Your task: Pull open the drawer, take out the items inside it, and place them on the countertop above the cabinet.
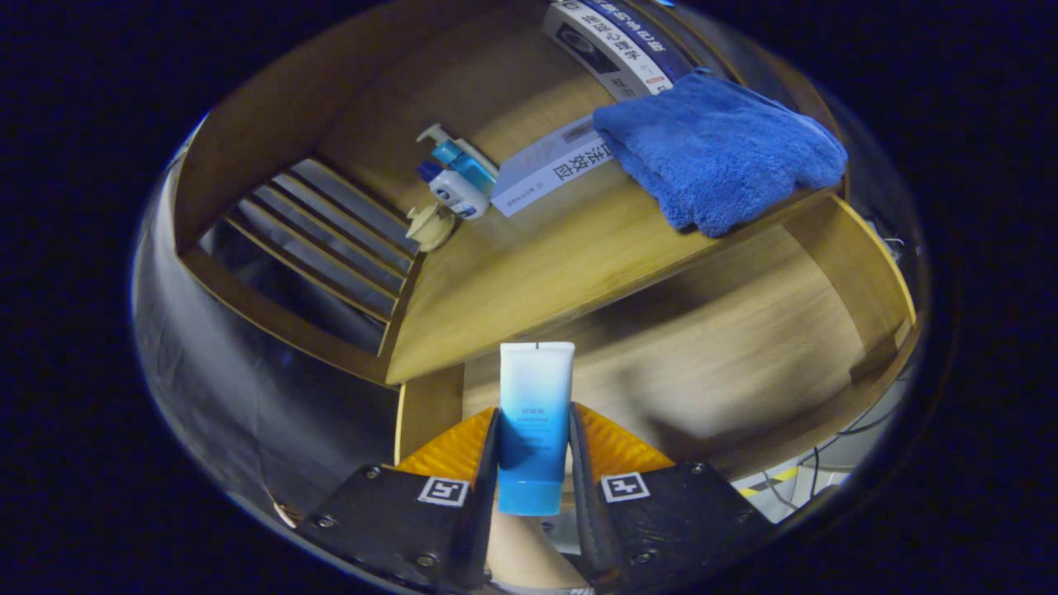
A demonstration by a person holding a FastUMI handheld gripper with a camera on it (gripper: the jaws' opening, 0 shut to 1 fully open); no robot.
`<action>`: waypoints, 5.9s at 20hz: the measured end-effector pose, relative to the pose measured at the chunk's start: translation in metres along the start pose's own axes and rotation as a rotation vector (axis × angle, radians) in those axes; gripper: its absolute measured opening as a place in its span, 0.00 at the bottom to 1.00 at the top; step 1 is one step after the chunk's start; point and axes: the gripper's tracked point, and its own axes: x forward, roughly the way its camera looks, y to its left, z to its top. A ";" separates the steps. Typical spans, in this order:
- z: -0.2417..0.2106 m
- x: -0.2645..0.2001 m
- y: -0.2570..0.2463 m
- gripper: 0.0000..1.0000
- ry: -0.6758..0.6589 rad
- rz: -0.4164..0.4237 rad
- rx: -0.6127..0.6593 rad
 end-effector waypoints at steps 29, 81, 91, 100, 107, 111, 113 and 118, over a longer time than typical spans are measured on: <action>0.071 0.057 0.010 0.44 -0.136 -0.197 -0.235; -0.059 -0.049 -0.008 0.75 -0.521 -0.343 -0.740; -0.085 -0.016 -0.010 0.85 -0.492 -0.364 -0.783; -0.077 -0.016 -0.009 0.85 -0.533 -0.381 -0.728; -0.076 -0.017 -0.009 0.85 -0.531 -0.396 -0.731; -0.071 -0.014 -0.011 0.85 -0.530 -0.396 -0.713; -0.066 -0.013 -0.013 0.86 -0.520 -0.389 -0.707; -0.043 0.009 -0.008 0.86 -0.519 -0.388 -0.677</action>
